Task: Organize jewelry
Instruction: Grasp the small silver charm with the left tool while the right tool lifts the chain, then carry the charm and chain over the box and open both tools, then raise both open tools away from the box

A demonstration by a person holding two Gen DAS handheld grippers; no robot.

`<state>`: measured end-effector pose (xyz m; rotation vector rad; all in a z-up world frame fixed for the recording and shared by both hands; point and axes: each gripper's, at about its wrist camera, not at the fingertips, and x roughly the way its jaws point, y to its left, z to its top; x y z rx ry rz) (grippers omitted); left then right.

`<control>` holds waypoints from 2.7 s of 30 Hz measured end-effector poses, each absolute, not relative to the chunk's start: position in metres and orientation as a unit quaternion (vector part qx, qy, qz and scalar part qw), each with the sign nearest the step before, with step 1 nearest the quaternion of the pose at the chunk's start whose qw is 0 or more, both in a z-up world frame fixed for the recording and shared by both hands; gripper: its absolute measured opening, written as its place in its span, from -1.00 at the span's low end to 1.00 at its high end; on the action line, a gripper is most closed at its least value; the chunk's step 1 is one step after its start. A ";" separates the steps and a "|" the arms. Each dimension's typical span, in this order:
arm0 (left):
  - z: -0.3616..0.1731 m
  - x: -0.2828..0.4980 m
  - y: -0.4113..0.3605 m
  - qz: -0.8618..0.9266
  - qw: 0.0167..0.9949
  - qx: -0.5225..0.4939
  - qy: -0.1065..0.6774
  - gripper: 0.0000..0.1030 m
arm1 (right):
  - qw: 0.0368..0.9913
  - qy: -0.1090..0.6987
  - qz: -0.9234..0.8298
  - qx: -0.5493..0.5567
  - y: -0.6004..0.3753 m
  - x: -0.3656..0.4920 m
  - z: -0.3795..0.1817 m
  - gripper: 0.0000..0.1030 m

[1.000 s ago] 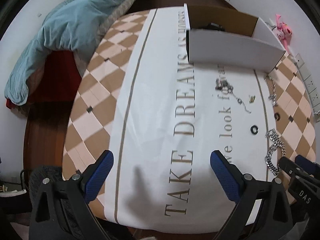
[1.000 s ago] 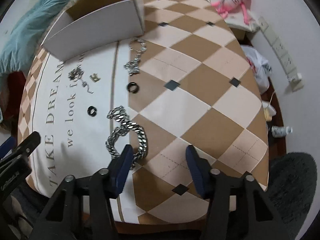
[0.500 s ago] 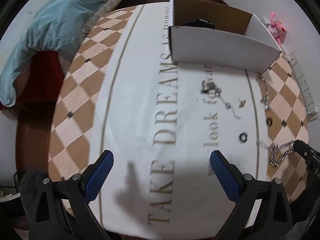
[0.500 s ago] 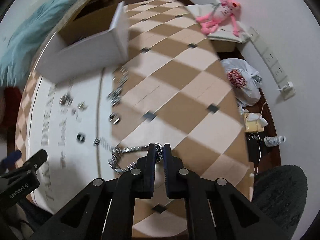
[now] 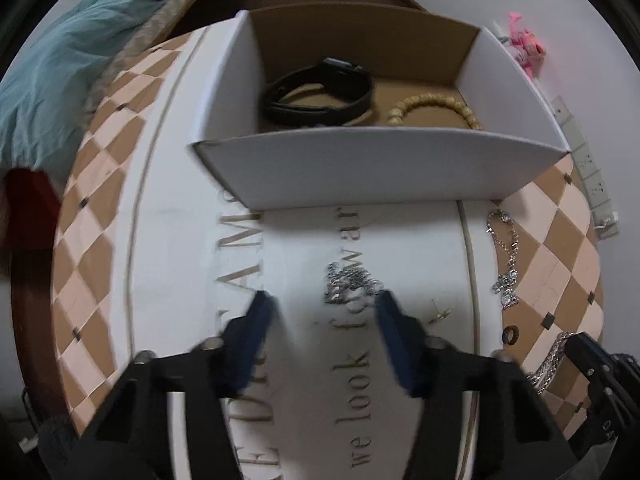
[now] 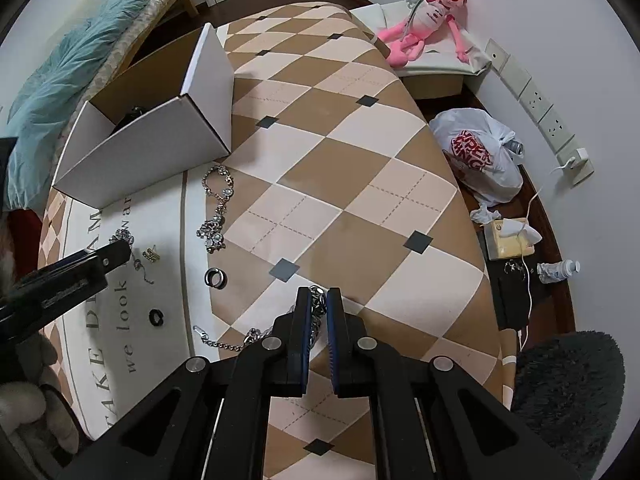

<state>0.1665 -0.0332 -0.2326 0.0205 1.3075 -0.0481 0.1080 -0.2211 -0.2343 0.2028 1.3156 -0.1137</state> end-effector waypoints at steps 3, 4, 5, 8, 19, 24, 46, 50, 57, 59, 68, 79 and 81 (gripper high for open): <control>-0.230 0.170 -0.038 -0.036 0.798 0.020 0.601 -0.79 | 0.782 0.614 -0.053 0.095 -0.222 0.108 -0.237 -0.85; -0.229 0.170 -0.039 -0.039 0.798 0.022 0.601 -0.85 | 0.781 0.615 -0.052 0.097 -0.223 0.108 -0.237 -0.85; -0.229 0.170 -0.040 -0.040 0.798 0.021 0.601 -0.86 | 0.780 0.616 -0.050 0.099 -0.223 0.108 -0.237 -0.85; -0.224 0.163 -0.034 -0.047 0.804 0.005 0.593 -0.86 | 0.784 0.610 -0.040 0.105 -0.223 0.107 -0.228 -0.85; -0.158 0.115 -0.002 -0.063 0.829 -0.048 0.554 -0.86 | 0.809 0.576 0.031 0.117 -0.208 0.103 -0.161 -0.86; -0.126 0.112 0.007 -0.076 0.840 -0.067 0.534 -0.86 | 0.819 0.557 0.058 0.123 -0.203 0.113 -0.128 -0.86; -0.035 0.224 0.009 -0.105 0.876 -0.063 0.467 -0.86 | 0.840 0.523 0.119 0.083 -0.150 0.247 -0.060 -0.93; -0.063 0.245 0.006 -0.106 0.857 -0.068 0.500 -0.86 | 0.824 0.550 0.111 0.076 -0.146 0.276 -0.085 -0.92; -0.097 0.258 0.012 -0.079 0.826 -0.079 0.552 -0.83 | 0.808 0.577 0.097 0.063 -0.148 0.312 -0.124 -0.92; -0.106 0.260 0.014 -0.066 0.818 -0.080 0.565 -0.80 | 0.808 0.579 0.094 0.061 -0.149 0.320 -0.128 -0.92; -0.123 0.267 0.019 -0.012 0.817 -0.045 0.575 0.69 | 0.766 0.631 0.104 0.066 -0.152 0.337 -0.158 -0.73; -0.135 0.251 0.022 0.029 0.830 -0.013 0.557 0.91 | 0.792 0.610 0.035 -0.007 -0.161 0.288 -0.160 0.80; -0.139 0.245 0.022 0.035 0.832 -0.009 0.553 0.92 | 0.789 0.613 0.031 -0.012 -0.159 0.278 -0.167 0.80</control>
